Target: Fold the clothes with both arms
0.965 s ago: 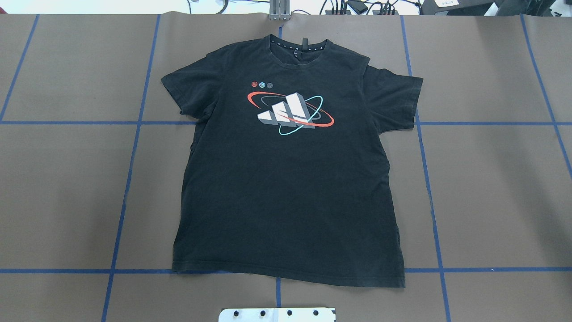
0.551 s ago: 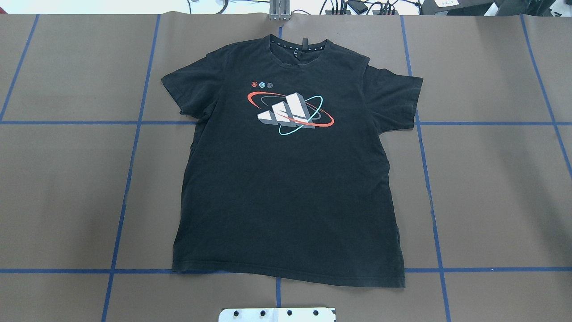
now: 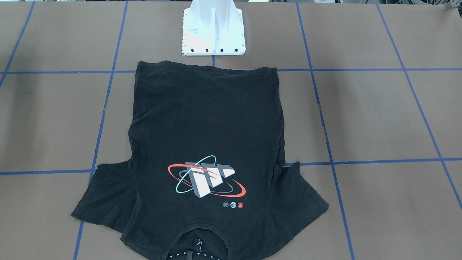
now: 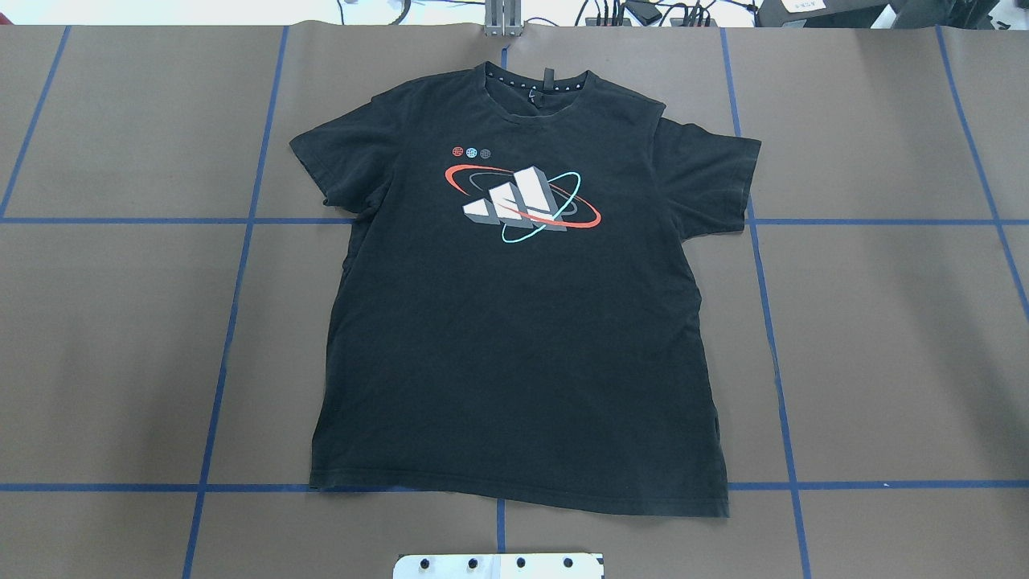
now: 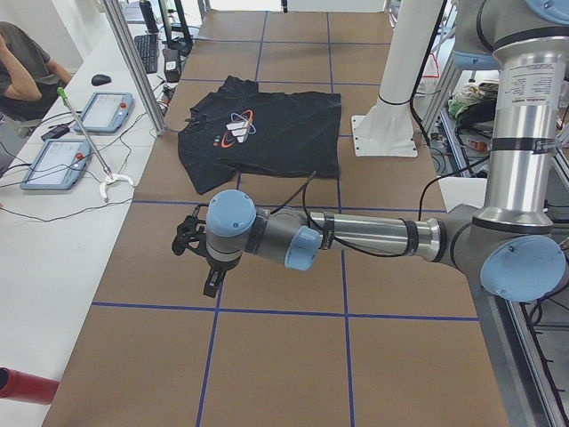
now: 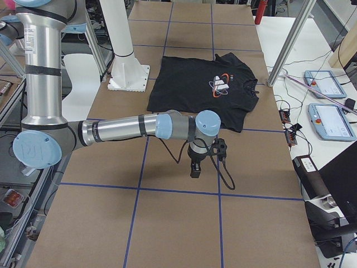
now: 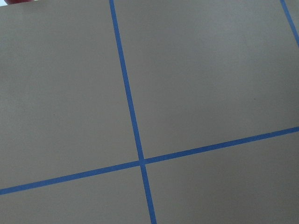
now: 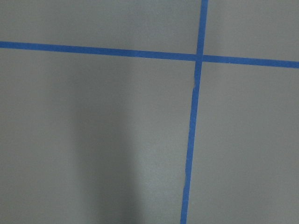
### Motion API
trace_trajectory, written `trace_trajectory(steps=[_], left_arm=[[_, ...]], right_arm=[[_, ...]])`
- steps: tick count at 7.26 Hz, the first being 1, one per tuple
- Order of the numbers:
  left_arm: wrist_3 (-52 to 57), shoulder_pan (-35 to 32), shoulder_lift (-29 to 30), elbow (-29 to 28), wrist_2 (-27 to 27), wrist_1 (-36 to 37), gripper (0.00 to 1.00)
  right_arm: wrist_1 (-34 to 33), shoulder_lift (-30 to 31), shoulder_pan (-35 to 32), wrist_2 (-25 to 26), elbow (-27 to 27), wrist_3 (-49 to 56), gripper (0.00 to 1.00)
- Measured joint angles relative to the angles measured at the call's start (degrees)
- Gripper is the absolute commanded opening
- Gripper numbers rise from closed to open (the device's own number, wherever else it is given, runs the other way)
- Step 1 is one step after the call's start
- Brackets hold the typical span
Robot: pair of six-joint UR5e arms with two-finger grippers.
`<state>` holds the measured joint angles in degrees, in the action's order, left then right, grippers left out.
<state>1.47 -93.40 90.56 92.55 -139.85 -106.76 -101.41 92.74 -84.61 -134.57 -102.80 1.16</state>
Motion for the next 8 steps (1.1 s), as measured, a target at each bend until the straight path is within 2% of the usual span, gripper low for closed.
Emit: trace_trajectory(steps=[3, 6, 8], left_arm=[[-0.2, 1.1, -0.9, -0.8, -0.3, -5.7, 1.00], [-0.4, 2.2, -1.6, -0.1, -1.1, -8.1, 1.00], [-0.4, 2.4, -1.8, 0.3, -1.2, -9.9, 1.00]], right_arm=[[4.1, -0.4, 0.7, -0.4, 0.5, 0.0, 1.00], [6.2, -1.4, 4.5, -4.6, 1.3, -1.0, 0.99], [9.8, -6.9, 8.7, -5.5, 6.4, -5.0, 0.99]])
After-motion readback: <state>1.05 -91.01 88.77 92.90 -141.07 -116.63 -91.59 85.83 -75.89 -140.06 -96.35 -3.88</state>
